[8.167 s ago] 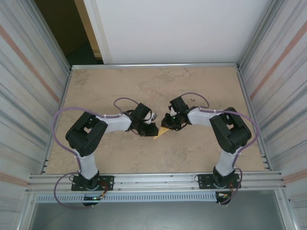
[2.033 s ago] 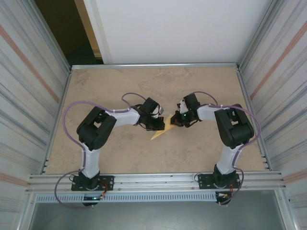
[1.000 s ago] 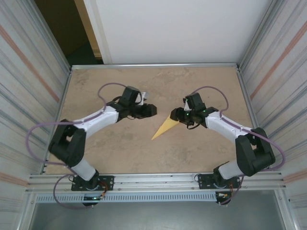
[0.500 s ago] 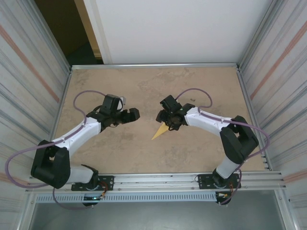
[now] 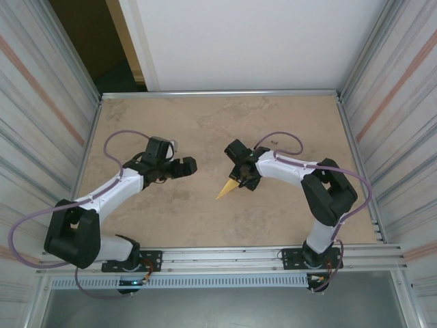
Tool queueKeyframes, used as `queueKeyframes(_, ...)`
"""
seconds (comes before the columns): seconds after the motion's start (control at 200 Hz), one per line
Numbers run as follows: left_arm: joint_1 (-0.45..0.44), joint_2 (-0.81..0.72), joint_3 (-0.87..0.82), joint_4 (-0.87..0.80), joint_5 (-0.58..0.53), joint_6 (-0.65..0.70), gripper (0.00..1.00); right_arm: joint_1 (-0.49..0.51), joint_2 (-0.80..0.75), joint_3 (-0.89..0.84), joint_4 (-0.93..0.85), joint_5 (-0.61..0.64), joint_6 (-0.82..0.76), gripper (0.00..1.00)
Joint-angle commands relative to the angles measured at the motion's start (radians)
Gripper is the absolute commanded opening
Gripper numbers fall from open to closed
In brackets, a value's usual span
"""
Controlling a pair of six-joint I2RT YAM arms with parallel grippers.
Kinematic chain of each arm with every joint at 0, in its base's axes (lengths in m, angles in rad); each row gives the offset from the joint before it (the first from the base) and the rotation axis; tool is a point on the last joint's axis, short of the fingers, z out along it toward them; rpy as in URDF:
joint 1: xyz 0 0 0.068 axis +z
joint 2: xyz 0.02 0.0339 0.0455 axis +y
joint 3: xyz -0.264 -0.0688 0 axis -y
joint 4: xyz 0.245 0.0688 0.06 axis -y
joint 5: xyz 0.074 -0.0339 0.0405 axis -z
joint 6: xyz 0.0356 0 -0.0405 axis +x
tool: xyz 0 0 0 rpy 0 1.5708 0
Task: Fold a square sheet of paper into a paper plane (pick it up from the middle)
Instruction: Turn over the paper at the center of the table.
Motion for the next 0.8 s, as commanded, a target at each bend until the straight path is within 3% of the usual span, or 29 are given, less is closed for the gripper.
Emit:
queueKeyframes(0.0, 0.009, 0.005, 0.001, 0.006, 0.011, 0.013, 0.91, 0.008, -0.036, -0.006, -0.051, 0.048, 0.055, 0.51)
queueKeyframes(0.456, 0.020, -0.021, -0.015, 0.015, -0.018, -0.002, 0.92, 0.008, -0.062, -0.016, -0.003, 0.077, 0.010, 0.06)
queueKeyframes(0.541, 0.046, -0.036, -0.036, 0.029, -0.006, -0.018, 0.92, 0.008, -0.085, 0.008, 0.030, 0.079, -0.073, 0.02)
queueKeyframes(0.656, 0.116, -0.058, -0.084, 0.084, 0.080, -0.048, 0.92, 0.018, -0.083, 0.094, 0.078, 0.026, -0.329, 0.00)
queueKeyframes(0.797, 0.219, -0.093, -0.154, 0.143, 0.152, -0.111, 0.91, 0.018, -0.065, 0.150, 0.196, -0.181, -0.544, 0.00)
